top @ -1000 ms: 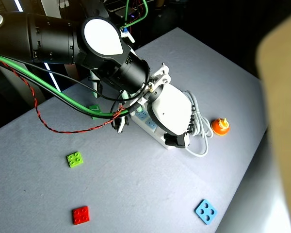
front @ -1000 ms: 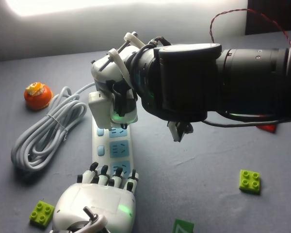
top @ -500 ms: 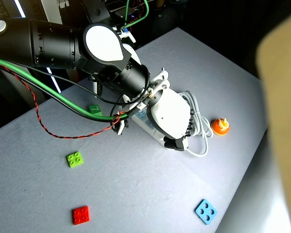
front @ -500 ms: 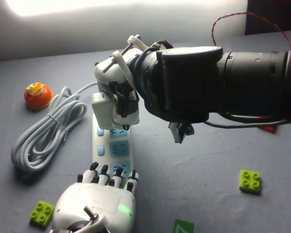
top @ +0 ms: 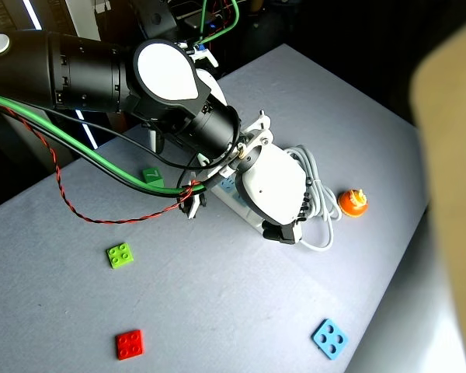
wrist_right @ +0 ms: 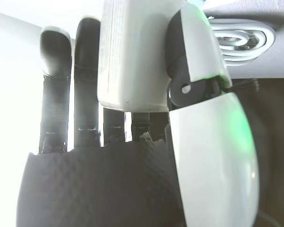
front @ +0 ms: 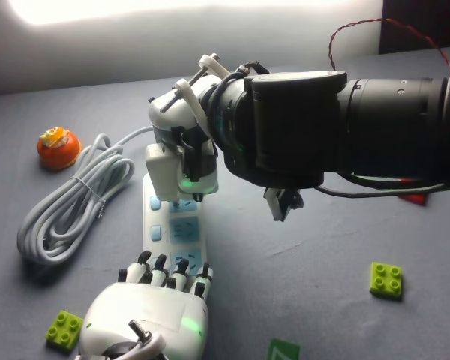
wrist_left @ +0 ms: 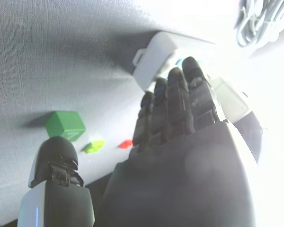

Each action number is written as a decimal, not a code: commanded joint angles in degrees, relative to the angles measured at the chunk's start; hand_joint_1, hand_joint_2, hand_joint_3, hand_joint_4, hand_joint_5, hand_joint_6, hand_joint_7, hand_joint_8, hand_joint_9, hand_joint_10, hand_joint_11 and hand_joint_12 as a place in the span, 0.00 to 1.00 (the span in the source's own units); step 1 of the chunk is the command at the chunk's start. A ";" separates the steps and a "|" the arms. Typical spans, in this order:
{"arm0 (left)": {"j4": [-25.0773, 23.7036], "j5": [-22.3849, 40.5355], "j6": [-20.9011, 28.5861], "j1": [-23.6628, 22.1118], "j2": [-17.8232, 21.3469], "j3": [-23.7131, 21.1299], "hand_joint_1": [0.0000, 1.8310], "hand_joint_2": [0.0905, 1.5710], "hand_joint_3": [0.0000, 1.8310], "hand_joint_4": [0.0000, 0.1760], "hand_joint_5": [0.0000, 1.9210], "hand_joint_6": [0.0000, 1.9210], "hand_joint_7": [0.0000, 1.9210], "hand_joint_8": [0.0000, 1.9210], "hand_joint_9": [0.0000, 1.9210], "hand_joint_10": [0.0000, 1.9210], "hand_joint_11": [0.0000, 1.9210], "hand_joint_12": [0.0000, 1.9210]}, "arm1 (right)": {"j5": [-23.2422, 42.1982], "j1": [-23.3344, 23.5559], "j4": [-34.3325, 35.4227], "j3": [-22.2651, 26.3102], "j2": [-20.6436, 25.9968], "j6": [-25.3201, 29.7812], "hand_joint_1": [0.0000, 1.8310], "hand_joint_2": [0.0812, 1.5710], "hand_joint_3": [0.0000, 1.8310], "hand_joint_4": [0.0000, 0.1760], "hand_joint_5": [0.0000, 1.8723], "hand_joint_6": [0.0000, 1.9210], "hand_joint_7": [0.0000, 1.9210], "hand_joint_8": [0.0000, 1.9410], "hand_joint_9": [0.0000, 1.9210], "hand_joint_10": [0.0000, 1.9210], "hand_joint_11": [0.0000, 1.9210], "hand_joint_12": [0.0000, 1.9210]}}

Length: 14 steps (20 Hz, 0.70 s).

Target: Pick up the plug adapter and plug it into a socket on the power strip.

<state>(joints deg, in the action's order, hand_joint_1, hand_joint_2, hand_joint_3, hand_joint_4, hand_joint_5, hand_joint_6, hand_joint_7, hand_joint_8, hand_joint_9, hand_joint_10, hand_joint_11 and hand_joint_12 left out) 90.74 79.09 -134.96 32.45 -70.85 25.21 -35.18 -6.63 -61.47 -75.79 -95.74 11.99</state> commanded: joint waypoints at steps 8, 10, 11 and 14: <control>-2.25 3.10 -1.01 0.02 1.36 -0.32 0.06 0.72 0.00 0.00 0.04 0.00 0.05 0.00 0.04 0.00 0.00 0.16 | 2.54 0.65 -1.87 -0.03 0.28 -0.56 0.67 0.72 0.00 0.00 0.48 0.50 0.49 0.65 0.42 0.66 0.31 0.88; -2.25 3.09 -1.04 0.07 1.37 -0.27 0.07 0.71 0.00 0.00 0.04 0.00 0.05 0.00 0.04 0.00 0.00 0.15 | 2.60 0.53 -1.88 -0.04 -0.58 -0.62 0.67 0.73 0.00 0.00 0.45 0.54 0.48 0.67 0.40 0.68 0.29 0.90; -2.25 3.08 -1.04 0.07 1.37 -0.27 0.07 0.72 0.00 0.00 0.04 0.00 0.05 0.00 0.04 0.00 0.00 0.15 | 2.59 0.47 -1.88 -0.05 -1.03 -0.62 0.67 0.73 0.00 0.00 0.45 0.54 0.48 0.67 0.40 0.68 0.31 0.90; -2.25 3.04 -1.04 0.03 1.37 -0.27 0.09 0.71 0.00 0.00 0.05 0.00 0.06 0.00 0.05 0.00 0.00 0.17 | 2.47 0.31 -1.89 -0.37 -2.38 -0.74 0.67 0.73 0.00 0.00 0.46 0.52 0.48 0.66 0.41 0.68 0.33 0.87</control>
<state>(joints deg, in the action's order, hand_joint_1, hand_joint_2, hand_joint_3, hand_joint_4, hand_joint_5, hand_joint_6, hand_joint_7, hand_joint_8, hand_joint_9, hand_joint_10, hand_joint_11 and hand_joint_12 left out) 91.22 79.31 -135.41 32.45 -70.00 24.93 -35.75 -6.63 -62.04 -76.44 -97.86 10.61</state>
